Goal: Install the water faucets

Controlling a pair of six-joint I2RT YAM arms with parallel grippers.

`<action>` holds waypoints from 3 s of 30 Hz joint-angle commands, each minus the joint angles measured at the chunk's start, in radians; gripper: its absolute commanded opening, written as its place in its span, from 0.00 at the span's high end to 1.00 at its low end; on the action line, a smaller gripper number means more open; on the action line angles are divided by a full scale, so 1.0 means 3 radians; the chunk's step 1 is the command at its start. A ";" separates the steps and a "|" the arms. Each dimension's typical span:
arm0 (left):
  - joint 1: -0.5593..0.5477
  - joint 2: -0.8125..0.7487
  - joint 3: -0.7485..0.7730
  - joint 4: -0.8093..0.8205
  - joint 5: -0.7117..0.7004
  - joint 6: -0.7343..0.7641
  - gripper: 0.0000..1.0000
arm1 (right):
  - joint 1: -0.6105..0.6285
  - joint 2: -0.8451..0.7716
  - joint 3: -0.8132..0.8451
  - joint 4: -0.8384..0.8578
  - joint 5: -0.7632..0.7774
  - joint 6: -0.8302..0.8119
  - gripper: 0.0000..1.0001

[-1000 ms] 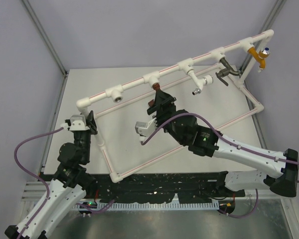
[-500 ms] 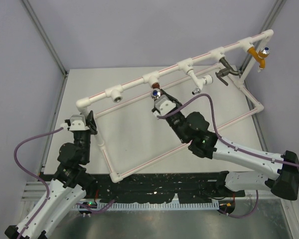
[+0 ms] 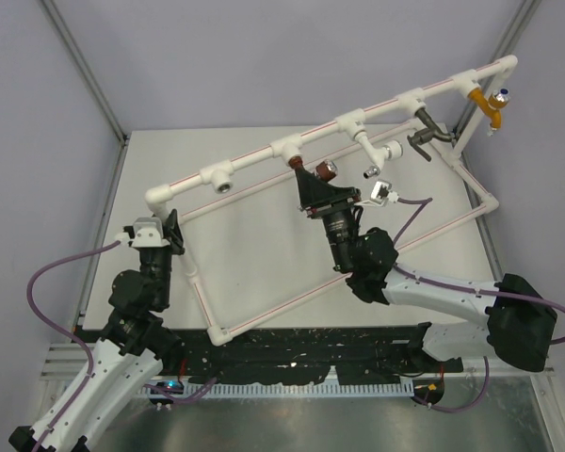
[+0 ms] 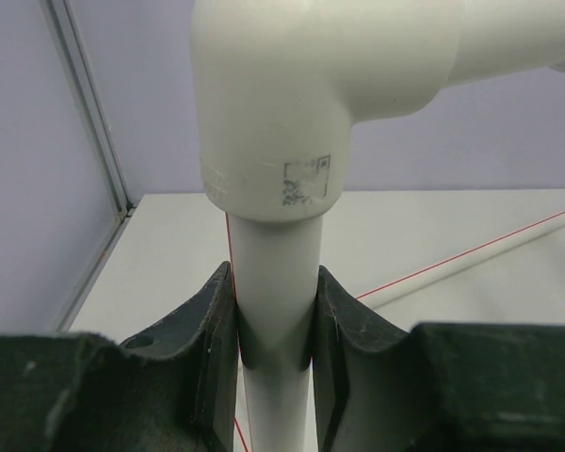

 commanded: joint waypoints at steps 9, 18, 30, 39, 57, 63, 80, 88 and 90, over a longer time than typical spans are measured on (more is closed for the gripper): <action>-0.0035 0.0022 0.0051 -0.0060 0.0146 0.0027 1.00 | -0.0191 -0.0172 -0.0157 0.1131 0.0390 0.0344 0.05; -0.0035 0.0048 0.0051 -0.0070 0.0156 0.0017 1.00 | -0.0212 -0.0893 -0.0198 0.0141 -0.0540 -0.1934 0.05; -0.0035 0.0083 0.0056 -0.0065 0.0177 0.0022 1.00 | -0.0207 -0.1763 0.0436 -0.3024 -0.1609 -0.5035 0.05; -0.0035 0.0083 0.0062 -0.0085 0.0182 0.0022 1.00 | -0.0202 -0.1304 0.1101 -0.4380 -0.2013 -0.5388 0.05; -0.0035 0.0043 0.0067 -0.0085 0.0182 0.0022 1.00 | -0.0187 -0.0787 0.0922 -0.3328 -0.1885 -0.5028 0.08; -0.0029 0.0037 0.0067 -0.0085 0.0187 0.0022 1.00 | -0.0187 -0.0761 0.0610 -0.2302 -0.1804 -0.3622 0.42; -0.0034 -0.0024 0.0067 -0.0095 0.0177 0.0022 1.00 | -0.0054 0.0036 0.0032 0.0712 -0.0022 0.1680 0.87; -0.0029 -0.0044 0.0067 -0.0095 0.0156 0.0022 1.00 | 0.0095 0.0083 0.0007 0.0946 0.0518 0.1822 0.63; -0.0034 -0.0039 0.0067 -0.0090 0.0151 0.0022 1.00 | 0.0074 0.0088 -0.0065 0.1115 0.0375 0.1433 0.48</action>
